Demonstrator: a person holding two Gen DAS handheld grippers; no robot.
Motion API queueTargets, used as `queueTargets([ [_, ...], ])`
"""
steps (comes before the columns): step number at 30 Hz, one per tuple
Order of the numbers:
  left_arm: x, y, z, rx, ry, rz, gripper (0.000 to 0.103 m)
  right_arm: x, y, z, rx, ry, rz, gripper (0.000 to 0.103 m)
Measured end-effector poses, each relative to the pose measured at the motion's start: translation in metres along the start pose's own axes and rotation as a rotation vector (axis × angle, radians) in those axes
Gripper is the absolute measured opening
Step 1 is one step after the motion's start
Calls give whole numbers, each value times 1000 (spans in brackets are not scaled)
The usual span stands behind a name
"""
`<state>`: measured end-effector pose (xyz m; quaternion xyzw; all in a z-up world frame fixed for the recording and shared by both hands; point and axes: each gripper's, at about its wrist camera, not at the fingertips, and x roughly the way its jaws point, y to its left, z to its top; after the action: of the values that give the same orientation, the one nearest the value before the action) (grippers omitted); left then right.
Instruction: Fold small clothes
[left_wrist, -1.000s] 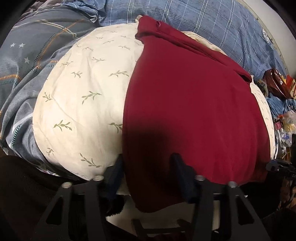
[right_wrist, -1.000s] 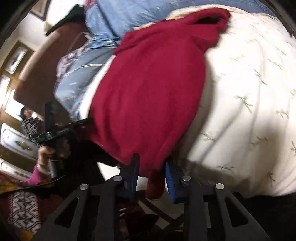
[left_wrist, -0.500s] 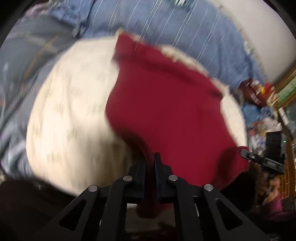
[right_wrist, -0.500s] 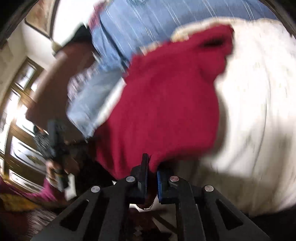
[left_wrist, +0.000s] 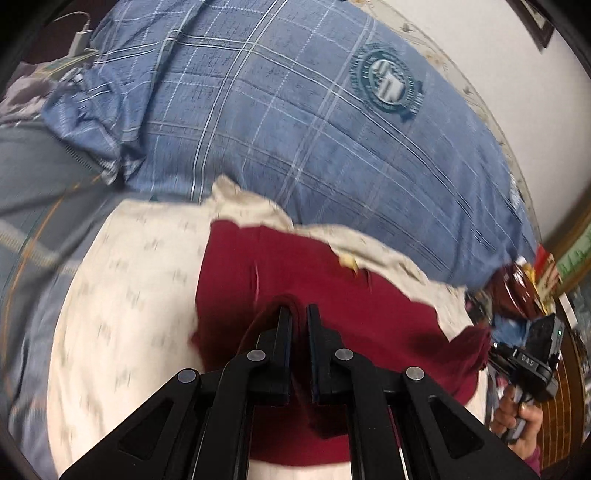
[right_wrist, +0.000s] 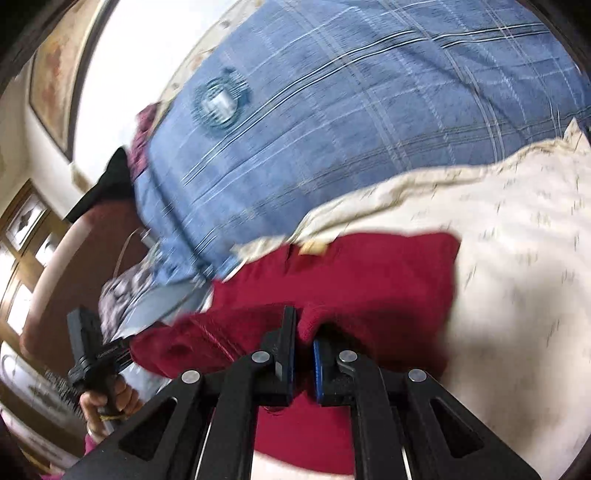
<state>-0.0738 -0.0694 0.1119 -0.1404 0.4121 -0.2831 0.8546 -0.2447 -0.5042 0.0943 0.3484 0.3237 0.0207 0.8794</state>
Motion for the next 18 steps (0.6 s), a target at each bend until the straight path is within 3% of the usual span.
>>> queueTargets([
  [6,75,13,25,-70,16,19,7,57,-28,31,26,37,-83,8],
  [8,87,20,30,-66,15,9,13,70,-34,33,28,57,-141,15],
  [9,93,24,31,-70,38,9,26,69,-39,34,66,57,-112,27],
  [10,92,29,33,-79,40,28,53,63,-43,34,100,39,-75,34],
  [11,86,35,34,-95,16,50,64,56,-45,34,115,15,-59,44],
  [12,77,41,35,-115,-37,46,70,42,-43,33,111,-31,-79,51],
  [14,66,48,38,-147,-83,17,73,24,-37,32,79,-86,-121,52],
  [15,64,51,38,-162,-84,-2,74,16,-30,30,49,-99,-99,52],
  [18,65,48,31,-133,-62,22,74,28,-3,26,-78,-33,-112,49],
])
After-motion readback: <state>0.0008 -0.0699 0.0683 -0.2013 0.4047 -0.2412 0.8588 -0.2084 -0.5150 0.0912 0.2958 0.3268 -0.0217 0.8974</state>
